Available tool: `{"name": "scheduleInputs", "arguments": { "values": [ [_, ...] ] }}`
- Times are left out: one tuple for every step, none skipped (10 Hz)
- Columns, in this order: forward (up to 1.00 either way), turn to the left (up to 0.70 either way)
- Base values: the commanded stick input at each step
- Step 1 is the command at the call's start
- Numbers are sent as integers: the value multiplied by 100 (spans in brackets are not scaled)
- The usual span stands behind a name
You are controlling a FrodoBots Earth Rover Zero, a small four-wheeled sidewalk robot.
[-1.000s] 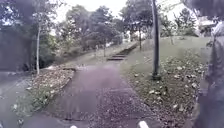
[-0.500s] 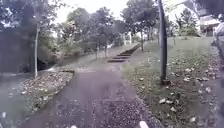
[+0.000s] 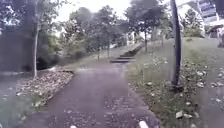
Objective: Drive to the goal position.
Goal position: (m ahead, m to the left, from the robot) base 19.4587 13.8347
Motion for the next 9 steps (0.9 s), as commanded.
{"name": "scheduleInputs", "arguments": {
  "values": [
    [70, 18],
    [70, 0],
    [70, 0],
    [70, 0],
    [70, 0],
    [70, 0],
    [70, 0],
    [70, 0],
    [70, 1]
  ]
}}
